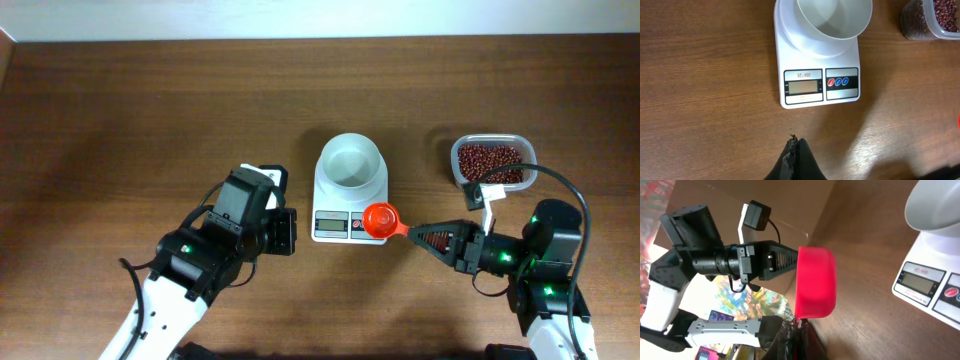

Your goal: Scoop and weigh 50g on scale

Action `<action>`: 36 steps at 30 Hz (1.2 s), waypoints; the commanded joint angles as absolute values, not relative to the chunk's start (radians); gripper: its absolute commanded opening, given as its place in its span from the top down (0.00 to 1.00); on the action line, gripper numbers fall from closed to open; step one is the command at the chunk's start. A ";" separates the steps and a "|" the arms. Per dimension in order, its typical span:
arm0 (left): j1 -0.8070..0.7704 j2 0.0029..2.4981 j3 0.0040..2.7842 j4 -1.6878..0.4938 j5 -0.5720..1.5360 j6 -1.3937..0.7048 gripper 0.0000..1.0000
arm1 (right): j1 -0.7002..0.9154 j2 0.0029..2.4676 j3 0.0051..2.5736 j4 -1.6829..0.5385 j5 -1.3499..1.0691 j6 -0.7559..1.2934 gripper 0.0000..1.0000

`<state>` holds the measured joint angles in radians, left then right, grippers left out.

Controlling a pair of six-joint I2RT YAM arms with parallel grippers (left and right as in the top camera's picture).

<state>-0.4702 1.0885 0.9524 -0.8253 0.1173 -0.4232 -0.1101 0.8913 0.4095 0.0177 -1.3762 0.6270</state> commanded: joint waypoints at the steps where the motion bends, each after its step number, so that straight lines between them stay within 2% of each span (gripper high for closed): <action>1: -0.487 1.087 0.966 -0.831 0.142 -0.417 1.00 | -0.107 0.892 0.427 0.051 -1.404 0.622 0.96; 3: -0.536 1.090 0.962 -0.830 0.125 -0.417 1.00 | -0.107 0.892 0.427 0.086 -1.403 0.622 0.96; 7: -0.664 1.134 0.962 -0.817 -0.052 -0.436 1.00 | -0.107 0.897 0.427 0.159 -1.396 0.622 0.96; 10: -0.723 1.225 0.962 -0.744 -0.068 -0.485 1.00 | -0.140 0.897 0.427 0.162 -1.395 0.667 0.96; 13: -0.770 1.325 0.962 -0.661 -0.068 -0.510 1.00 | -0.258 0.897 0.427 0.168 -1.409 0.754 0.96; 16: -0.776 1.422 0.962 -0.585 -0.068 -0.636 1.00 | -0.466 0.897 0.427 0.231 -1.531 0.839 0.96; 18: -0.776 1.459 0.962 -0.519 -0.023 -0.640 1.00 | -0.550 0.897 0.427 0.217 -1.552 0.855 0.96; 36: -0.786 1.705 0.962 -0.322 -0.041 -0.641 1.00 | -0.564 0.897 0.427 0.217 -1.507 0.858 0.96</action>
<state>-0.7807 1.6680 0.9520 -0.3321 -0.0341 -0.6304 -0.5606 0.8997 0.4095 0.2142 -1.5162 0.8612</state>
